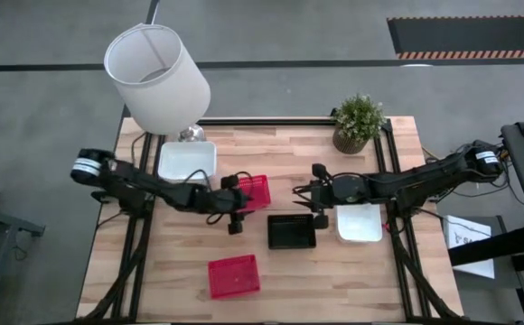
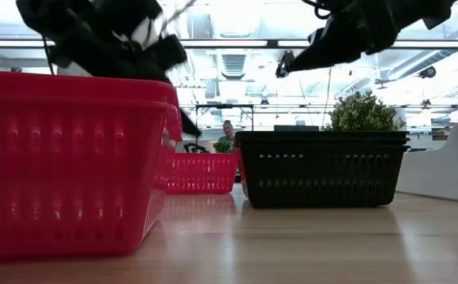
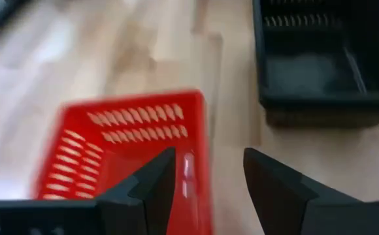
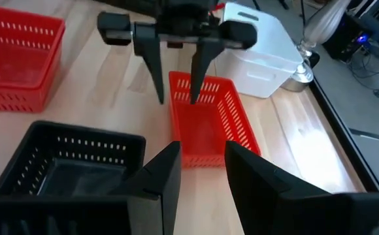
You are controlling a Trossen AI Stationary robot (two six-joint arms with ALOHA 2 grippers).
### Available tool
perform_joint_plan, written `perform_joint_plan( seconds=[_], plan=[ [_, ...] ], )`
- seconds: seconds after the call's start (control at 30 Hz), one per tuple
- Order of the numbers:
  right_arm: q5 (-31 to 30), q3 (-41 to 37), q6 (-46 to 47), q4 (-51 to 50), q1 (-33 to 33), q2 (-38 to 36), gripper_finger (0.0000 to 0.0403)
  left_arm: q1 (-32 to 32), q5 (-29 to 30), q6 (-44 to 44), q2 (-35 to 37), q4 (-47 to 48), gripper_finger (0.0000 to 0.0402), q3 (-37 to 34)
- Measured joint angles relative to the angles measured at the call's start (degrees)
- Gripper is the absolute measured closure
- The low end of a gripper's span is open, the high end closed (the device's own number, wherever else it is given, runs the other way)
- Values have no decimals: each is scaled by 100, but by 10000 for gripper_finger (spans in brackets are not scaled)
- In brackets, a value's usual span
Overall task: Stack baskets by color
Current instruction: Stack the right bin on top of the bottom left red bins
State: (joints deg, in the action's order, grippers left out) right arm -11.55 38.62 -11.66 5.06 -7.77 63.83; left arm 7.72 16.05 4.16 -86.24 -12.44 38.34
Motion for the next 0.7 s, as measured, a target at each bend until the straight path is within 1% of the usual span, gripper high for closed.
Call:
perform_joint_plan(
  seconds=[0.1,0.27,0.33,0.47,0.7],
  plan=[
    [0,-48,-4,13,2,-1,291,-39,-190,2,-234,4,237,20],
    [-1,-117,7,30,2,2,291,-144,-182,160,-303,14,238,-23],
    [0,-121,9,40,2,2,291,-143,-179,160,-302,41,244,-30],
    [0,-128,9,37,2,2,291,-165,-179,168,-302,108,274,-59],
    [0,-156,13,37,2,2,291,-225,-174,153,-301,100,352,-94]
  ],
)
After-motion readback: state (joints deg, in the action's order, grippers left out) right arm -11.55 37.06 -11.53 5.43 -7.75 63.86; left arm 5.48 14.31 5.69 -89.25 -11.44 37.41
